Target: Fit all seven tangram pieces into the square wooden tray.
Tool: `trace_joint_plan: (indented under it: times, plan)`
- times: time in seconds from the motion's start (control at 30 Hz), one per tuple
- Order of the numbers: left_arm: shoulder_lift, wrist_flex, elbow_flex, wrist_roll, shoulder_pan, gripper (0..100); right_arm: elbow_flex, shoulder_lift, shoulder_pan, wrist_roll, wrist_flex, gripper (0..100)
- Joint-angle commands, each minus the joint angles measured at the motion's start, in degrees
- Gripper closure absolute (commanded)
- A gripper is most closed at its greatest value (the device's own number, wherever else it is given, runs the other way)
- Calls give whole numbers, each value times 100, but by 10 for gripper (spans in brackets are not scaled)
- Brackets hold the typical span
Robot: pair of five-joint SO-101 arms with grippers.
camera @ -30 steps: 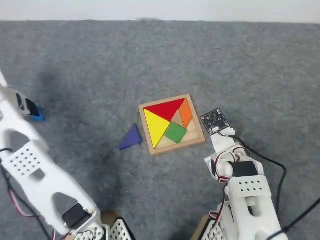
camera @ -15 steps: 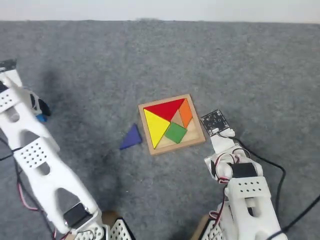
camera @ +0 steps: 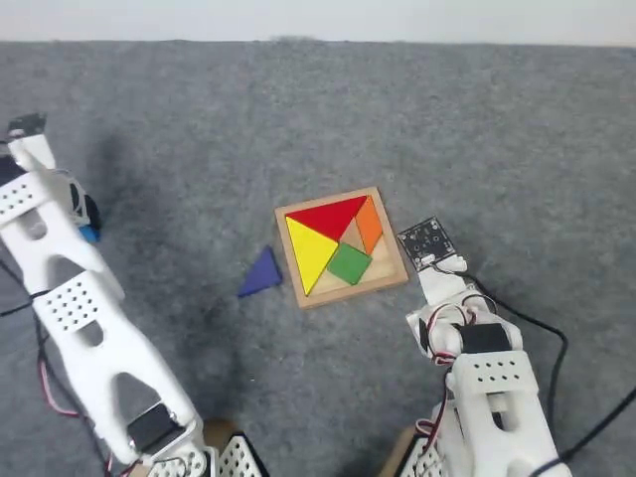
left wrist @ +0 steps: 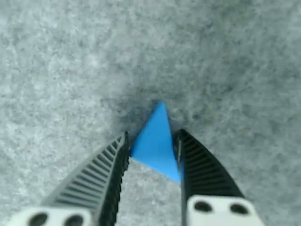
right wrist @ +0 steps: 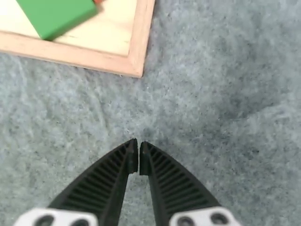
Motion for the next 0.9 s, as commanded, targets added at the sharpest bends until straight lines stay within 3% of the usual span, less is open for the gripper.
trace_joint_plan:
  times: [0.0, 0.27, 0.5, 0.67, 0.87]
  plan:
    - [-246, 141, 699, -273, 62, 874, -53, -171, 40, -70, -127, 983]
    - [-1688, 141, 2281, -466, 229, 877, -53, -171, 57, -70, -127, 983]
    - [-4000, 123, 4444, -800, 730, 877, -88, -171, 66, -70, -92, 983]
    - [-6154, 26, 6352, -862, 1705, 877, -97, -171, 127, -62, -75, 983]
    - [-8448, -738, 8910, -967, 3701, 877, -105, -171, 1191, -220, -66, 983]
